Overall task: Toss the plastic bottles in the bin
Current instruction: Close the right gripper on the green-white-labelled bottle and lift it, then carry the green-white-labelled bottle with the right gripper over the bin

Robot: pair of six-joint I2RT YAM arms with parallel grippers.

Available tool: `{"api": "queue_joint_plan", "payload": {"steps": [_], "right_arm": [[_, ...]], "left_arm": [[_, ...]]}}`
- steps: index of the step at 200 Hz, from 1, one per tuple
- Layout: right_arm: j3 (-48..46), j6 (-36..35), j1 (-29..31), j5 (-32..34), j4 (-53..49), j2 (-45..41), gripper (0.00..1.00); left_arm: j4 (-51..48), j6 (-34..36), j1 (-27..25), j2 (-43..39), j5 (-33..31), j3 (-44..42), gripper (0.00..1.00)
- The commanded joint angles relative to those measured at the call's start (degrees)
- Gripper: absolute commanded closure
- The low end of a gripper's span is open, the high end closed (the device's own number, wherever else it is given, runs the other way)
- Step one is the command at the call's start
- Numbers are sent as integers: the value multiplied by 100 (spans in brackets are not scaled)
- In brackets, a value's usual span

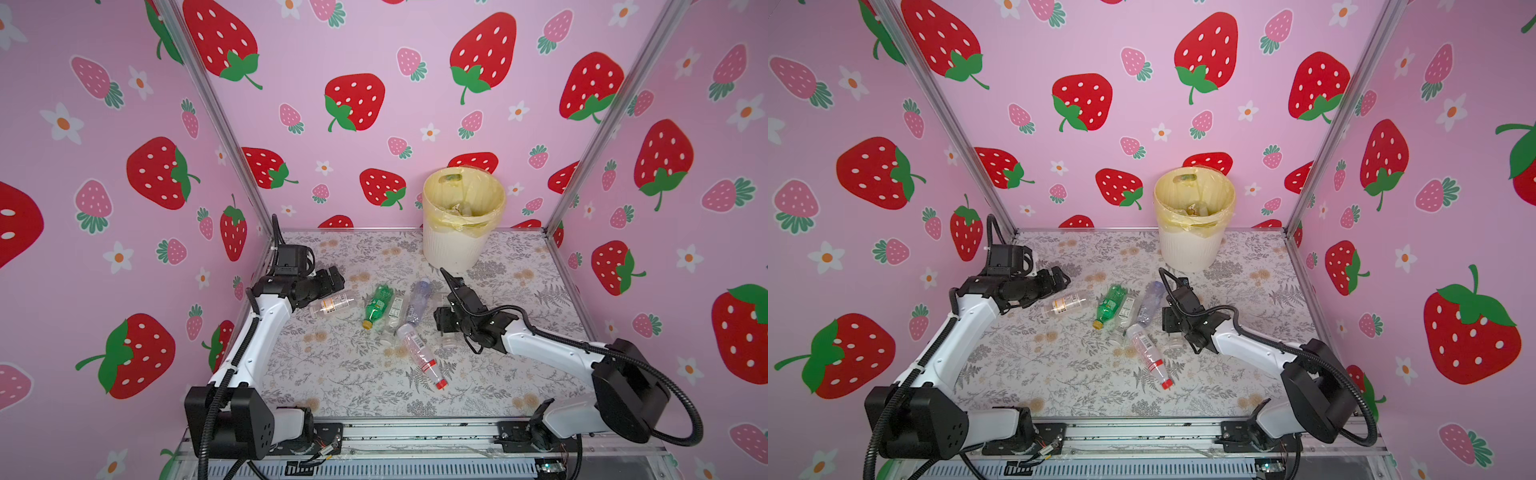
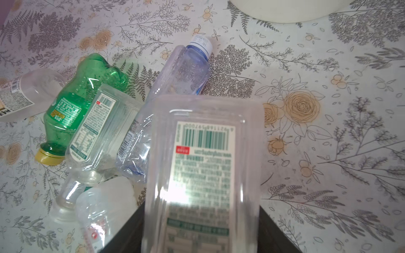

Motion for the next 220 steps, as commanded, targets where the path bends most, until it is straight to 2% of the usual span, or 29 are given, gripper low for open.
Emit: {"api": "queue_joint_plan", "payload": {"steps": [1,76,138,220], "right_arm": [[13,84,32,183,-278,-242,36],[269,20,32,196,-650,-805,36],[799,-127,22,810,-1331,-1119,36],[1603,-536,-85,1287,-1628,-1401,36]], "left_arm": [[-114,32,40,-45,-56,98,1],[-136,34,50,-133,-33,102,1],[-112,-18,43,-92,71,102,1],[-23,-18,56,-353,63,23,0]]}}
